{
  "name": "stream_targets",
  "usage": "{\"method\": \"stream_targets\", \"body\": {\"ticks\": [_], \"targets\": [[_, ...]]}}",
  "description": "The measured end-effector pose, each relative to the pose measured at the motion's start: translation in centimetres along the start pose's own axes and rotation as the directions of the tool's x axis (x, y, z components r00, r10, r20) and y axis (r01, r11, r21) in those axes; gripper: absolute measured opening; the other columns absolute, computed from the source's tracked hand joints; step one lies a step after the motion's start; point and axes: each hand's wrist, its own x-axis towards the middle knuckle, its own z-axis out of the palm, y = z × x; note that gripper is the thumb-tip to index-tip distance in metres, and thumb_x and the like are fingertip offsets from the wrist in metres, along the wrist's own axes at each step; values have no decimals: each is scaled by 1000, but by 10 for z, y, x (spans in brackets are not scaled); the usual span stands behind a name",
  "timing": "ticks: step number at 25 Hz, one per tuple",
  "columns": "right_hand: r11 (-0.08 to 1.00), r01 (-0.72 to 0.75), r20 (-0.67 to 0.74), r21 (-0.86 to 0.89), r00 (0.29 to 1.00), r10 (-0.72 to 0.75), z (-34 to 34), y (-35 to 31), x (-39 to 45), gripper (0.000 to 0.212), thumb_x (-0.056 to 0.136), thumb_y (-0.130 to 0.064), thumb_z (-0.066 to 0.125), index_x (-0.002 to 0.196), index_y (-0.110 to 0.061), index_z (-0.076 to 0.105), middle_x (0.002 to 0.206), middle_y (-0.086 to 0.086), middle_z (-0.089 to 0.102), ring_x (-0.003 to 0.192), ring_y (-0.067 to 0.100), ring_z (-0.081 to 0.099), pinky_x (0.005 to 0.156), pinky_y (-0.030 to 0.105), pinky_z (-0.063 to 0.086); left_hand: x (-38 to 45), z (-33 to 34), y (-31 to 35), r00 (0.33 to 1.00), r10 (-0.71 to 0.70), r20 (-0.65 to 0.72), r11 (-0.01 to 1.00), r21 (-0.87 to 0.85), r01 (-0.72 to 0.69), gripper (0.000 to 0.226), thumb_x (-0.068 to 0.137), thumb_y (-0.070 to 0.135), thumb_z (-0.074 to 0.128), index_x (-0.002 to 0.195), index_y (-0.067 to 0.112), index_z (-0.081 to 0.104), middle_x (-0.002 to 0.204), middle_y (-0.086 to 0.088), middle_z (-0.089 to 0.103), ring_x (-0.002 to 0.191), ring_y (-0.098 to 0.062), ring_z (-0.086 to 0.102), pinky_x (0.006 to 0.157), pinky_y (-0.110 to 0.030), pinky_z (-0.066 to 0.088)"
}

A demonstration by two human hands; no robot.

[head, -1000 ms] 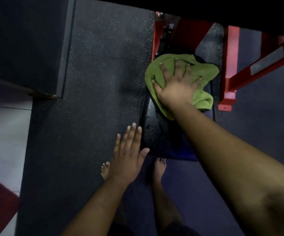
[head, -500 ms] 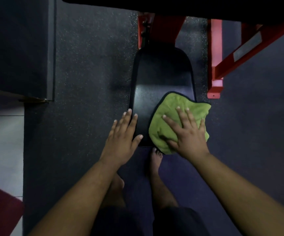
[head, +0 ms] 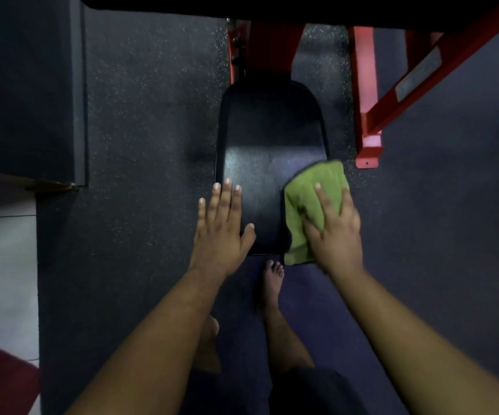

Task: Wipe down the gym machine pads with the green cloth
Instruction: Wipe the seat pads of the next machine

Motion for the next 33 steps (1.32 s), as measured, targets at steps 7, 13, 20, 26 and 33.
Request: {"method": "stream_targets", "body": {"ticks": [7,13,20,26,33], "targets": [[994,-105,-21,-43,994,104,2,-11,47,68,96,-50,53,156,-44,23,163,16,20,136,44,38,108,54,39,49,-9,17,999,-5,-47,997,72,8,81,96,54,25,162,12,7,171,-7,-2,157,-20,-7,126,-55,0],[978,87,89,-188,994,-71,-8,-60,180,70,91,-75,35,155,-49,18,167,7,11,145,43,25,107,64,34,54,-5,20,993,-1,-115,992,128,16,82,94,53,34,162,11,13,171,-7,5,157,-21,1,126,-54,6],[994,-30,131,109,991,15,-20,-7,110,70,91,-67,52,153,-52,23,164,3,19,138,39,39,101,55,45,55,-6,20,999,-7,-50,983,185,16,87,96,58,29,162,9,2,170,-9,-6,157,-22,-9,126,-54,7],[914,267,215,-307,955,-207,-3,-101,218,69,96,-68,34,157,-47,9,169,5,5,153,39,4,117,68,12,56,-2,18,999,-20,-47,969,247,31,87,96,59,28,162,8,2,170,-11,-5,157,-24,-8,125,-55,11],[710,656,374,-256,745,-553,-5,-111,229,69,90,-74,43,152,-53,22,169,-4,9,154,32,8,113,73,11,56,-4,16,999,-7,-52,984,178,16,87,94,58,34,162,12,6,171,-8,-3,157,-22,-7,126,-53,5]]}}
